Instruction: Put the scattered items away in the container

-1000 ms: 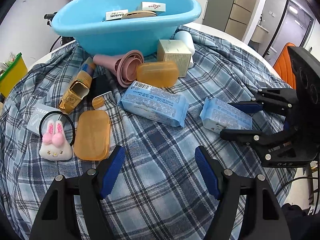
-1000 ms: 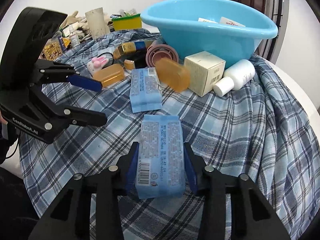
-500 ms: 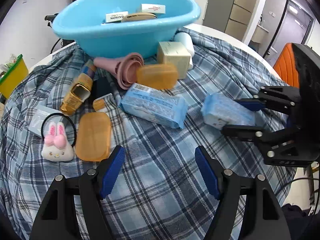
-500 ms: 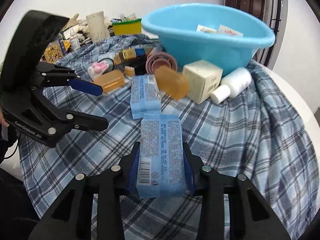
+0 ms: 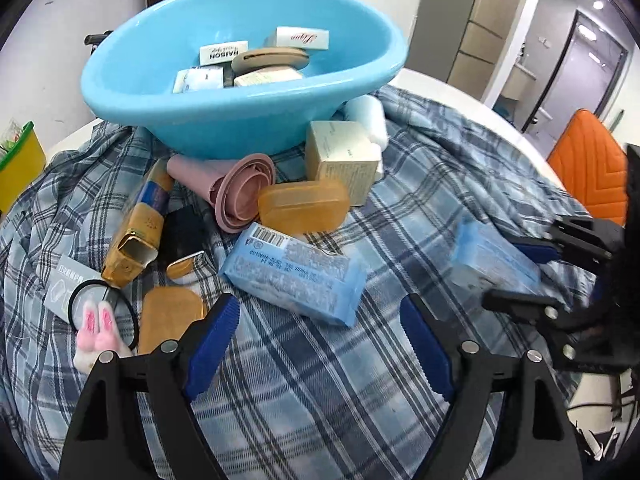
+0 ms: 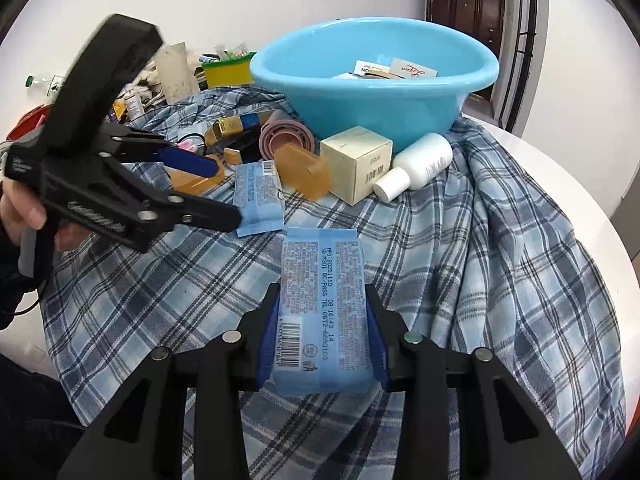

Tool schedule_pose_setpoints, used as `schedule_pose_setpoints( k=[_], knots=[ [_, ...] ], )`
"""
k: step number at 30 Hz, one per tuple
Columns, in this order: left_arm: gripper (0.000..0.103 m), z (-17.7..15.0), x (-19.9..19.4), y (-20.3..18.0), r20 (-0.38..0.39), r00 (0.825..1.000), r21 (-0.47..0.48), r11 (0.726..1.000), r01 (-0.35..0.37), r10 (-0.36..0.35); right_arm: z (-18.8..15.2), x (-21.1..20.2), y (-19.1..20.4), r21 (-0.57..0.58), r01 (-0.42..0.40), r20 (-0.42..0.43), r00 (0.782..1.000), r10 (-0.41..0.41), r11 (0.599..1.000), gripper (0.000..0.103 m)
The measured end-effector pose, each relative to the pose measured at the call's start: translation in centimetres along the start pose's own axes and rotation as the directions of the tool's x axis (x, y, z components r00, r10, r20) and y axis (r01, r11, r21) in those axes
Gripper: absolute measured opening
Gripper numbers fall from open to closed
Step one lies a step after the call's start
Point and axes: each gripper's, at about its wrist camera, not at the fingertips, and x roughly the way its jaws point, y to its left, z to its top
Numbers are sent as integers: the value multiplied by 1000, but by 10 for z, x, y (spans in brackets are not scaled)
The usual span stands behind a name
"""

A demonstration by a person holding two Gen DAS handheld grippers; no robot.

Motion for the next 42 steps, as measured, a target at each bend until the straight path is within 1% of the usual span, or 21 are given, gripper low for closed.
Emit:
schedule_pose_setpoints(
  k=[3, 6, 8, 12, 15, 19, 20, 22, 23, 26, 27, 28, 30, 32, 34, 36, 38, 39, 40, 41, 42],
  knots=[
    [85, 4, 12, 3, -20, 1000, -26, 1000, 8, -8, 0, -1, -1, 0, -5, 4, 1000, 5, 1000, 37],
    [85, 10, 25, 5, -32, 999, -41, 999, -22, 21, 1, -2, -3, 4, -12, 10, 1000, 12, 1000, 37],
    [85, 15, 32, 6, -42, 999, -46, 999, -25, 23, 0, -3, -4, 8, -14, 14, 1000, 14, 1000, 37],
    [85, 24, 43, 5, -49, 998, -36, 999, -34, 32, -4, -2, -8, 23, -19, 9, 1000, 18, 1000, 37],
    [85, 27, 47, 5, -52, 998, -37, 999, -27, 25, -7, -1, -12, 32, -16, 3, 1000, 16, 999, 37],
    [84, 24, 47, 0, -55, 998, 0, 1000, -14, 14, -8, -3, -16, 45, -12, 4, 1000, 12, 999, 37],
    [82, 22, 46, -3, -57, 998, 17, 1000, -13, 14, -8, -4, -17, 47, -12, 5, 1000, 12, 999, 37],
    [74, 16, 42, -8, -62, 998, 68, 997, -21, 25, -8, -5, -17, 49, -13, 10, 1000, 12, 999, 37],
    [72, 13, 40, -10, -65, 998, 82, 996, -18, 24, -7, -5, -16, 49, -13, 12, 1000, 12, 999, 37],
    [65, 6, 33, -9, -79, 997, 86, 996, 8, -2, -7, -6, -13, 45, -18, 14, 1000, 17, 999, 37],
    [59, 4, 30, -7, -82, 997, 84, 996, 17, -10, -7, -6, -11, 42, -20, 14, 1000, 20, 999, 37],
    [56, 0, 27, -6, -88, 996, 82, 996, 30, -23, -7, -7, -10, 38, -24, 13, 1000, 23, 999, 37],
    [53, -7, 20, -2, -105, 993, 75, 995, 63, -55, -8, -8, -6, 30, -32, 12, 999, 32, 999, 37],
    [53, -15, 11, 3, -115, 991, 68, 995, 71, -63, -9, -7, -4, 22, -38, 8, 999, 38, 999, 37],
    [53, -24, 5, 6, -119, 992, 72, 997, 42, -33, -10, -6, -2, 16, -40, 3, 999, 40, 999, 37],
    [53, -30, -3, 11, -105, 994, 73, 997, -12, 20, -10, -4, -1, 16, -45, -1, 999, 45, 999, 37],
    [53, -30, -11, 15, -84, 996, 64, 997, -35, 41, -9, -2, 1, 18, -46, -2, 999, 46, 999, 37],
    [55, -28, -12, 16, -72, 997, 59, 998, -31, 35, -8, -1, 1, 19, -48, -1, 999, 48, 999, 37],
    [62, -25, -13, 14, -62, 998, 54, 998, -19, 23, -7, -1, 2, 20, -49, -1, 999, 49, 999, 37],
    [68, -21, -12, 11, -51, 999, 48, 999, -5, 7, -6, -2, 2, 21, -49, 1, 999, 49, 999, 37],
    [77, -17, -12, 6, -36, 999, 45, 999, 3, -1, -6, -3, 3, 20, -48, 3, 999, 48, 999, 37]
  ],
)
